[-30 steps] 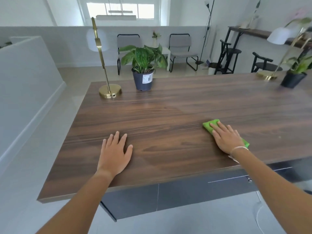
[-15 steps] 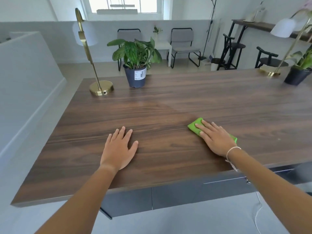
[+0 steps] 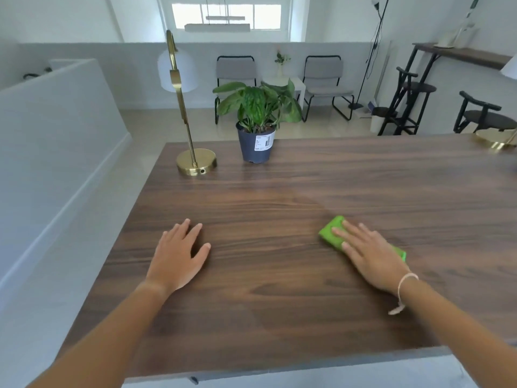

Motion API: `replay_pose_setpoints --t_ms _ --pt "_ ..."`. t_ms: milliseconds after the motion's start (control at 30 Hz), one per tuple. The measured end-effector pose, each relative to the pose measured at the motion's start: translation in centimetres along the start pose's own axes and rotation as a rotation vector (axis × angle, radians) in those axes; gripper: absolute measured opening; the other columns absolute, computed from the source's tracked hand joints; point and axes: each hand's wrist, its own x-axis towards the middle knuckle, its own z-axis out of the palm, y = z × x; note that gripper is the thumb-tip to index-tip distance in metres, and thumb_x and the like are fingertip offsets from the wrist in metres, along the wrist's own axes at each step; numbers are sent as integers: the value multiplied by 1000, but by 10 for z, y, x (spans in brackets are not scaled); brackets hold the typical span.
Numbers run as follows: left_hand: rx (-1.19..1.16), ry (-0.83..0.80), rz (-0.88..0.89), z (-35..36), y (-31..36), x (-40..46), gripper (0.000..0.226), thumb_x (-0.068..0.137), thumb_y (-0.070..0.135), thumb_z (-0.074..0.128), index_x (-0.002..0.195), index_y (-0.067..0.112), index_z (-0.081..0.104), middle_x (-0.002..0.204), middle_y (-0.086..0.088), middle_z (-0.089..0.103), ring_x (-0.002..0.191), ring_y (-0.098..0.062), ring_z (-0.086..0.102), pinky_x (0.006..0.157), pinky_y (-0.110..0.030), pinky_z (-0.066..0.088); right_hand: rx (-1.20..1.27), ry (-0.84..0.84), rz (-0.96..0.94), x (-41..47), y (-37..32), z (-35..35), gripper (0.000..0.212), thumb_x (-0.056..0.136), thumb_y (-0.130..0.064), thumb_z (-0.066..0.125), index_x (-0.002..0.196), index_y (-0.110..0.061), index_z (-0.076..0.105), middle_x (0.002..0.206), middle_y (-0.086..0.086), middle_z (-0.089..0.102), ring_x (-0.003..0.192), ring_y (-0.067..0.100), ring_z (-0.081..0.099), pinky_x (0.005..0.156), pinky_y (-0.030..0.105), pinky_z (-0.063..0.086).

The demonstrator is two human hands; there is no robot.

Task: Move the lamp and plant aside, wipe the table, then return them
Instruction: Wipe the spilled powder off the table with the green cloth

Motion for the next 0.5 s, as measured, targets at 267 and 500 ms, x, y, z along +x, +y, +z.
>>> replay_pose_setpoints --t_ms 267,500 --pt "32 24 -1 5 -17 16 59 93 46 34 146 25 23 158 -3 15 146 -21 9 119 -36 5 -41 3 139 151 -76 18 47 97 -40 21 144 -36 20 158 -3 14 144 31 14 116 44 12" --pt "38 13 -8 3 -17 16 59 93 48 32 146 26 21 158 -1 13 147 -19 7 120 -35 3 -6 -87 -309 55 -93 19 71 79 -67 -2 142 -43 18 157 -11 12 146 19 9 117 36 7"
